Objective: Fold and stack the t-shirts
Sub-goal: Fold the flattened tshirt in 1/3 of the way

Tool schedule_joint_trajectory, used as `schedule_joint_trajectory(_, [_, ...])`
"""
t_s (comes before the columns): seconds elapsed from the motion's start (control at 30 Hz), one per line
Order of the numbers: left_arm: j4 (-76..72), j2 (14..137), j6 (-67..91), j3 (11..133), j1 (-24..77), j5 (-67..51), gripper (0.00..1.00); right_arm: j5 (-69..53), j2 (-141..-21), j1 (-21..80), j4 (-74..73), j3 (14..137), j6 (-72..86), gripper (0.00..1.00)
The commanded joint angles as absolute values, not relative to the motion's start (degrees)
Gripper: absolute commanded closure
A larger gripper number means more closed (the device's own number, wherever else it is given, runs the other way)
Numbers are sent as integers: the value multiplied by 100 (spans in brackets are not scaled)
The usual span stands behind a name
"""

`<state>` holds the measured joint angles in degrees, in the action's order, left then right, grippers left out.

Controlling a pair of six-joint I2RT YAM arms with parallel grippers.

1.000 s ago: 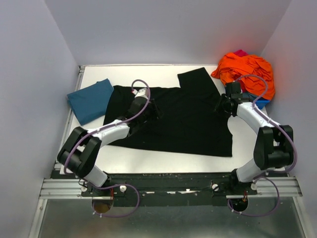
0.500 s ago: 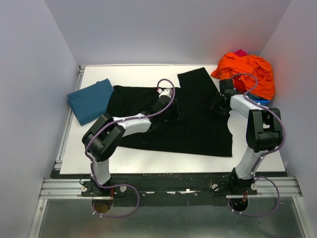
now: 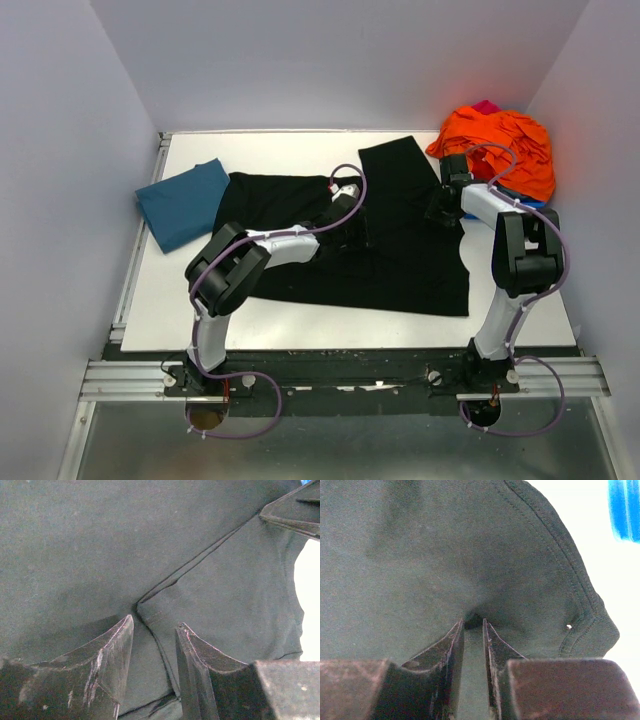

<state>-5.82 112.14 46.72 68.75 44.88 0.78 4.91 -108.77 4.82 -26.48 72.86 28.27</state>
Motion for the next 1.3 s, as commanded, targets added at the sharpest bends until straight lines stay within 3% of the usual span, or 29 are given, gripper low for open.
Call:
schedule_joint_trajectory(0.0, [-220, 11338, 4649, 7075, 4526, 219, 48, 589, -11013, 501, -2821, 7444, 2733, 73])
schedule_joint_trajectory(0.2, [-123, 11338, 4649, 7075, 4526, 264, 48, 519, -10934, 501, -2769, 7322, 2716, 75])
schedule_joint_trajectory(0.3, [-149, 11417, 4667, 7128, 4535, 150, 52, 510, -10907, 501, -2751, 7277, 2716, 90])
schedule_joint_trajectory(0.43, [-141, 11513, 4685, 7251, 4544, 106, 53, 527, -10855, 501, -2725, 7269, 2698, 98])
schedule_joint_trajectory(0.7, [-9, 11777, 4737, 7514, 4553, 79, 55, 510, -10644, 501, -2593, 7146, 2690, 99])
schedule_joint_trajectory(0.77, [-18, 11821, 4746, 7567, 4544, 70, 58, 492, -10617, 501, -2575, 7119, 2698, 99])
schedule_joint_trajectory(0.87, [-105, 11848, 4746, 7585, 4553, 26, 70, 492, -10600, 501, -2575, 7110, 2690, 99])
schedule_joint_trajectory(1.0, [-9, 11839, 4518, 7769, 4605, 131, 96, 492, -10538, 501, -2566, 7110, 2681, 99])
schedule_joint_trajectory(1.07, [176, 11778, 4439, 7787, 4640, 246, 100, 510, -10486, 501, -2575, 7110, 2672, 99])
schedule_joint_trajectory(1.27, [97, 11470, 4254, 7647, 4685, 483, 100, 589, -10362, 501, -2593, 7128, 2646, 99])
